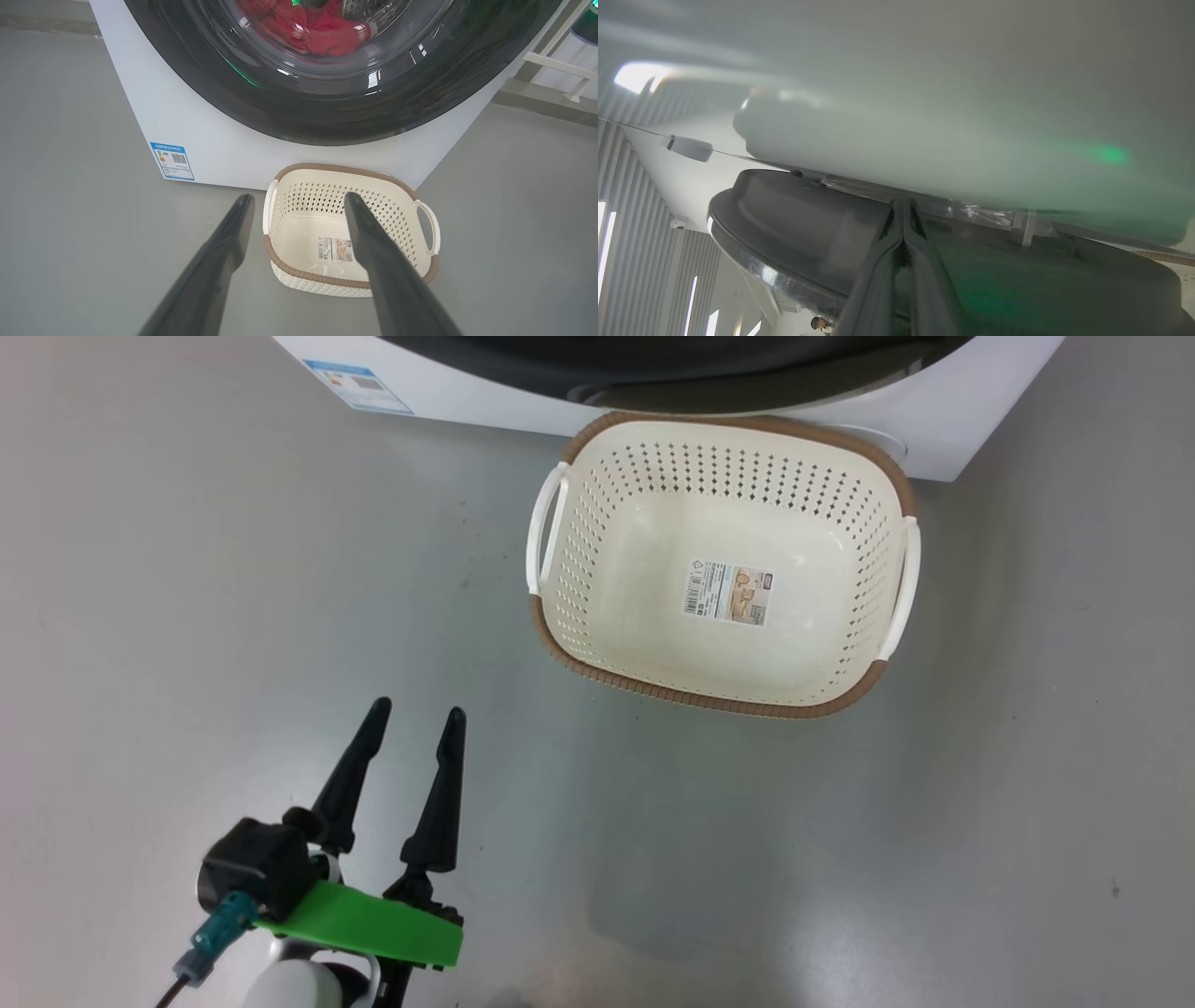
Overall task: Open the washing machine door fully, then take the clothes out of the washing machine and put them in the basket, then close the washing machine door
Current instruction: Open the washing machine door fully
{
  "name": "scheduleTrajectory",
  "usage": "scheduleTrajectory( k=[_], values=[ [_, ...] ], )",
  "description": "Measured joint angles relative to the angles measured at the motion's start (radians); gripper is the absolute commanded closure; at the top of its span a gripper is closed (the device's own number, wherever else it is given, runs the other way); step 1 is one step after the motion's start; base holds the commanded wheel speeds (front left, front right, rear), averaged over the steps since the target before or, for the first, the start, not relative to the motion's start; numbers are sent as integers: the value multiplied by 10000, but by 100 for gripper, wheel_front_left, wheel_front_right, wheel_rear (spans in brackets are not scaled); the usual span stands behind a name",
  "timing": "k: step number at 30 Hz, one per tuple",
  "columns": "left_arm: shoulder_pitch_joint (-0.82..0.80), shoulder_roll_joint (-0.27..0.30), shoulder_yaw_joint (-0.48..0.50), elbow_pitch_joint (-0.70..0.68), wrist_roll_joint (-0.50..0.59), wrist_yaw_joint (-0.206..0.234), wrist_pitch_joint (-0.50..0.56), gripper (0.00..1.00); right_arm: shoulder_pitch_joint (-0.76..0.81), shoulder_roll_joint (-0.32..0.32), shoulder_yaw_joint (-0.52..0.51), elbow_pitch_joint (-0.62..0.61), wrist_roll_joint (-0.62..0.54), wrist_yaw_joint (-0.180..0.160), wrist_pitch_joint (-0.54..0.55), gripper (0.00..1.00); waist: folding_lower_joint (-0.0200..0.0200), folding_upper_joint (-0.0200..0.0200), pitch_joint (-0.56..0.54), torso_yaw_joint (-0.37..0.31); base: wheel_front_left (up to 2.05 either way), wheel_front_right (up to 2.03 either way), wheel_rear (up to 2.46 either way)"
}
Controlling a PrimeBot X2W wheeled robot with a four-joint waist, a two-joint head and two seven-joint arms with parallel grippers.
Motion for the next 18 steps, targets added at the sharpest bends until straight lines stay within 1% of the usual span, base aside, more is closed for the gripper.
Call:
scheduleTrajectory(
  k=[7,18],
  values=[
    [-26,-2,-36,10,-54,0,0,0,80,-25,291,98,-96,-2,263,100,0,0,-245,13,0,0,0],
    [125,0,-79,46,121,0,0,0,1701,178,491,-633,-207,-2,631,100,0,0,-1110,-133,0,0,0]
  ],
)
